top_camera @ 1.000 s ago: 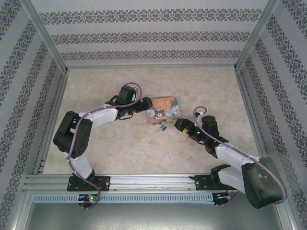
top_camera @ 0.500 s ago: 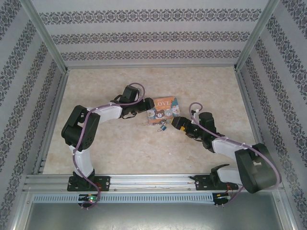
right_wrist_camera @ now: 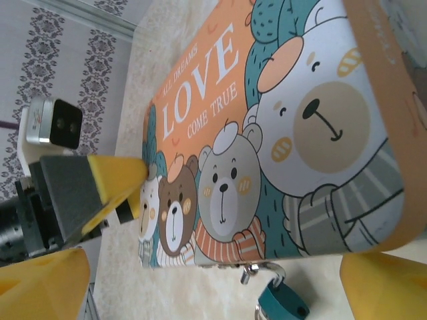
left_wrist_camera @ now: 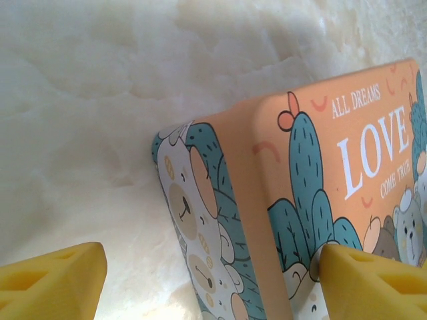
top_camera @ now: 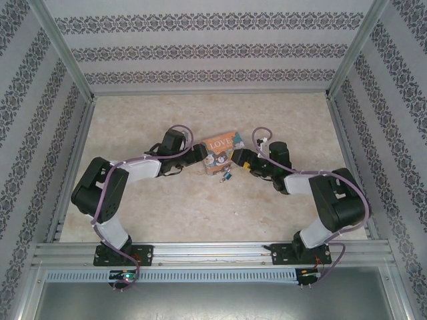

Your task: Unlock the padlock with the key

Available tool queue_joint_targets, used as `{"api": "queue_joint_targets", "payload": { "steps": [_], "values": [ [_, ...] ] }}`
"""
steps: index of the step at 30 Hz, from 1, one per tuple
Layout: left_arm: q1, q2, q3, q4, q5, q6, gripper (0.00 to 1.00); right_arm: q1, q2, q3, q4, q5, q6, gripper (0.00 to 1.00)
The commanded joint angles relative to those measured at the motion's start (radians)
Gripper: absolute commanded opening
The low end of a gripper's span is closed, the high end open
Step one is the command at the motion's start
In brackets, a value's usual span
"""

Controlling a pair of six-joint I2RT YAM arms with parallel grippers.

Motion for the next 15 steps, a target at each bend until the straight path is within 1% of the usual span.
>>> {"api": "queue_joint_targets", "payload": {
  "steps": [1,5,10,12,15],
  "values": [
    [0.013,-0.027,-0.045,-0.075,-0.043,-0.003,0.82,-0.011,0.038,0.046,0.071,-0.039,-0.042,0.96],
    [0.014,-0.090,-0.044,-0.103,-0.061,0.014,0.82,-0.013,0.054,0.052,0.071,-0.053,-0.067,0.93],
    [0.013,-0.174,-0.009,-0.159,-0.078,0.065,0.82,-0.021,0.020,0.002,0.041,-0.059,-0.119,0.85],
    [0.014,-0.196,0.011,-0.180,-0.069,0.086,0.80,-0.027,0.001,-0.024,0.033,-0.064,-0.140,0.84],
    [0.014,-0.213,0.050,-0.196,-0.034,0.108,0.73,-0.029,-0.013,-0.052,0.027,-0.088,-0.167,0.83]
  ]
}}
